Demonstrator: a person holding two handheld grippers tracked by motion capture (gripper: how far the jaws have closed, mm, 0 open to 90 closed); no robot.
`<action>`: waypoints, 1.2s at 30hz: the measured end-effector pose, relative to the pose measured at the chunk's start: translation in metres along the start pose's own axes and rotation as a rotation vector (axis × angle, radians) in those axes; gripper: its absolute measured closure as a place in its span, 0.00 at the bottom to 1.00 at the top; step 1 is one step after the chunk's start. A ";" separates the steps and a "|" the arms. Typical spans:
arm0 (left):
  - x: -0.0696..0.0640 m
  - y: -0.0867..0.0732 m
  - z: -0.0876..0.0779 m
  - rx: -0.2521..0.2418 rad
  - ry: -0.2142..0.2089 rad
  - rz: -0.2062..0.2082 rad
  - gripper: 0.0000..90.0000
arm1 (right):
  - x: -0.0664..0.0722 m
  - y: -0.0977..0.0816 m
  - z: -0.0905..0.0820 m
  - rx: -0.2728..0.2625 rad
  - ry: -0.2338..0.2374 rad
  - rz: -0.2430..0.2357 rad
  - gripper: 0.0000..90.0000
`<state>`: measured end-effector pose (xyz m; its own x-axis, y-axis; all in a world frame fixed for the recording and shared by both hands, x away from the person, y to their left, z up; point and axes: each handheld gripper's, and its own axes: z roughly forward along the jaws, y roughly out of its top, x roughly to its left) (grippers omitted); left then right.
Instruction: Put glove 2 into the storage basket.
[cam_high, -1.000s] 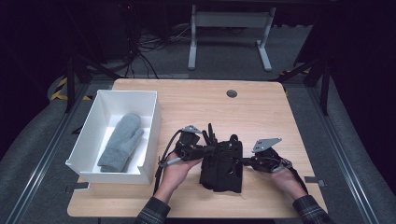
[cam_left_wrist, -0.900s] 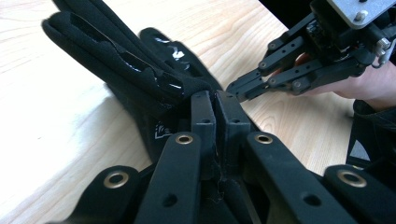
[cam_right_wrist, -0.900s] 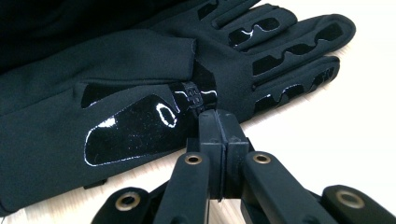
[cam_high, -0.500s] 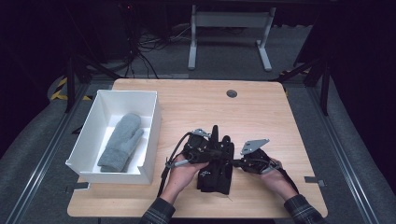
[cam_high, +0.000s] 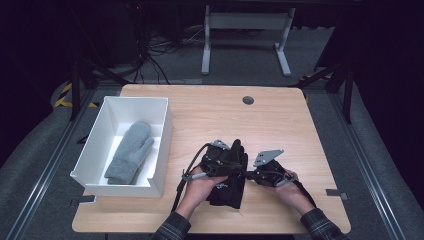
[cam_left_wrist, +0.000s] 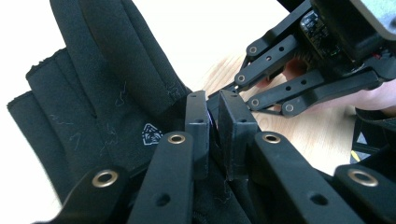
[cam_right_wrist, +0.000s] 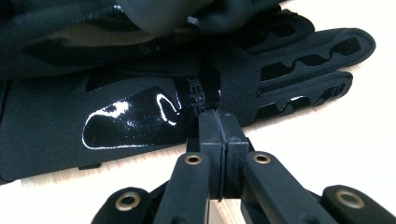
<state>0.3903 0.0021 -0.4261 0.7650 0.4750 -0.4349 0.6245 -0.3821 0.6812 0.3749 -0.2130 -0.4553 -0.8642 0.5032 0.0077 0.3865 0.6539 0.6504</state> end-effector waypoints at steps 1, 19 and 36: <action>0.000 0.001 -0.001 -0.014 -0.012 0.005 0.89 | 0.001 0.001 0.001 0.000 0.003 -0.003 1.00; -0.026 -0.020 0.023 0.137 0.009 0.083 1.00 | -0.026 -0.020 -0.021 -0.032 -0.119 0.079 0.55; -0.022 -0.036 0.007 0.284 0.173 0.163 1.00 | -0.041 -0.033 -0.019 -0.065 -0.197 0.127 0.34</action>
<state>0.3524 0.0000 -0.4454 0.8355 0.5072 -0.2113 0.5336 -0.6571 0.5325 0.3917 -0.2656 -0.4623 -0.7279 0.6837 -0.0521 0.4608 0.5440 0.7012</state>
